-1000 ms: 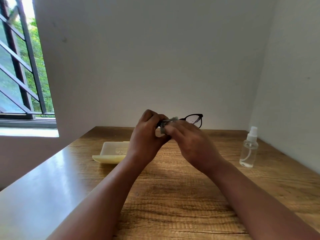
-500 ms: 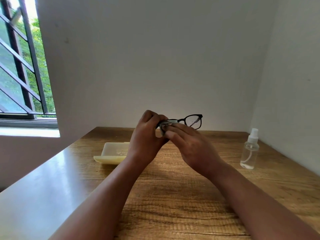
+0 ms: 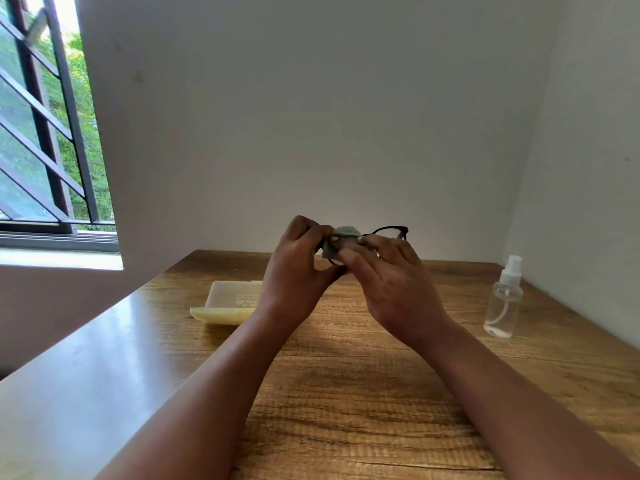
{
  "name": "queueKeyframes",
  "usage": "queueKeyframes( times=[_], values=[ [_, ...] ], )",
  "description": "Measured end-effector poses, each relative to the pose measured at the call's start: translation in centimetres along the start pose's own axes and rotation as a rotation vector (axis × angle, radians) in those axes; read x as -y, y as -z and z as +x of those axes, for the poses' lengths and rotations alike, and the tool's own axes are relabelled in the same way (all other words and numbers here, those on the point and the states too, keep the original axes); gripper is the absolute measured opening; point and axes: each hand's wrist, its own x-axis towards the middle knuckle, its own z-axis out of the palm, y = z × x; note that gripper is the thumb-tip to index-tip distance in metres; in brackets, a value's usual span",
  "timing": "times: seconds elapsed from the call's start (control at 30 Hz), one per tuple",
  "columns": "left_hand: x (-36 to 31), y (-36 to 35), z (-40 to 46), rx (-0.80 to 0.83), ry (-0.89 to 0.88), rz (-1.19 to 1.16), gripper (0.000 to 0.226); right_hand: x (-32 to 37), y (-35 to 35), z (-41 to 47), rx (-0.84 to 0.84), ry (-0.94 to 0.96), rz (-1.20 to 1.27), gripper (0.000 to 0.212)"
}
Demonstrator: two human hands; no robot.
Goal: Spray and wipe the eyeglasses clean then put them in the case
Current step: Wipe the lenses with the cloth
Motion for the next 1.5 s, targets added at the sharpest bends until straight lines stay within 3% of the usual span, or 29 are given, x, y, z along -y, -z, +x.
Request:
queueKeyframes(
  times=[0.23,0.53,0.8,1.13,1.3,1.5],
  values=[
    [0.1,0.0,0.0,0.000,-0.013,0.049,0.044,0.4,-0.1,0.0,0.007,0.086,0.014,0.029],
    [0.4,0.0,0.2,-0.027,0.032,-0.035,0.048,-0.6,-0.1,-0.3,-0.064,-0.083,-0.062,0.035],
    [0.4,0.1,0.2,-0.015,-0.028,0.043,0.038,0.6,0.0,0.2,-0.026,0.130,0.076,0.026],
    [0.5,0.0,0.2,-0.035,0.001,-0.001,0.048,-0.8,0.3,-0.3,-0.070,-0.008,0.112,0.032],
    [0.6,-0.1,0.1,-0.024,-0.001,0.007,0.044,0.1,0.1,-0.3,-0.023,0.065,0.167,0.024],
    [0.4,0.1,0.1,-0.024,-0.003,-0.011,0.044,-0.2,0.0,0.1,-0.009,0.028,0.118,0.038]
  ],
)
